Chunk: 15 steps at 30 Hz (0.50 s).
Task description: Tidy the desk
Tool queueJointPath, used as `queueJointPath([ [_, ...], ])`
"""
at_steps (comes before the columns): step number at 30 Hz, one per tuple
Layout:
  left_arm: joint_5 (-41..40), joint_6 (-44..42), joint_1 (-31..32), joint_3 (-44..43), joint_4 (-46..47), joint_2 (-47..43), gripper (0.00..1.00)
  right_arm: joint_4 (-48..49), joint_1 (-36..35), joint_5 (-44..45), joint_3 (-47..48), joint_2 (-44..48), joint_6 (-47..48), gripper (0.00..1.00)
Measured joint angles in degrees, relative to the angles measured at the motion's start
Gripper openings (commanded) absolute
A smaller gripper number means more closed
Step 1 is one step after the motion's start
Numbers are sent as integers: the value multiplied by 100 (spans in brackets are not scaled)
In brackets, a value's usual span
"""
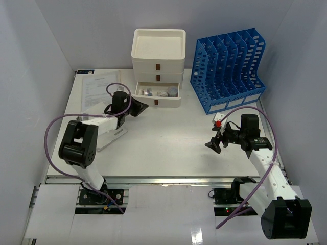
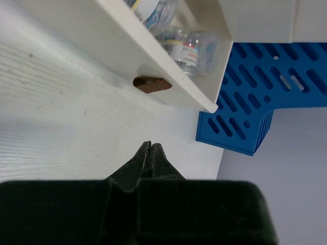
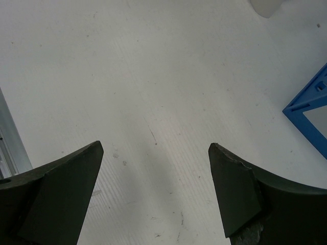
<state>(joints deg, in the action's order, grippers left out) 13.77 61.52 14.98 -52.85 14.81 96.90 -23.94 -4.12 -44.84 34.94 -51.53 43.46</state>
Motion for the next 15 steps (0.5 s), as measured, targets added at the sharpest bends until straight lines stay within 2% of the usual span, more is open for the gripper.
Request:
queueJointPath([
  [7, -224, 981, 496, -517, 363, 1123, 0, 6, 31, 0, -2, 2, 0, 90],
  [15, -445, 1673, 472, -1458, 747, 2113, 1, 11, 37, -8, -2, 7, 0, 90],
])
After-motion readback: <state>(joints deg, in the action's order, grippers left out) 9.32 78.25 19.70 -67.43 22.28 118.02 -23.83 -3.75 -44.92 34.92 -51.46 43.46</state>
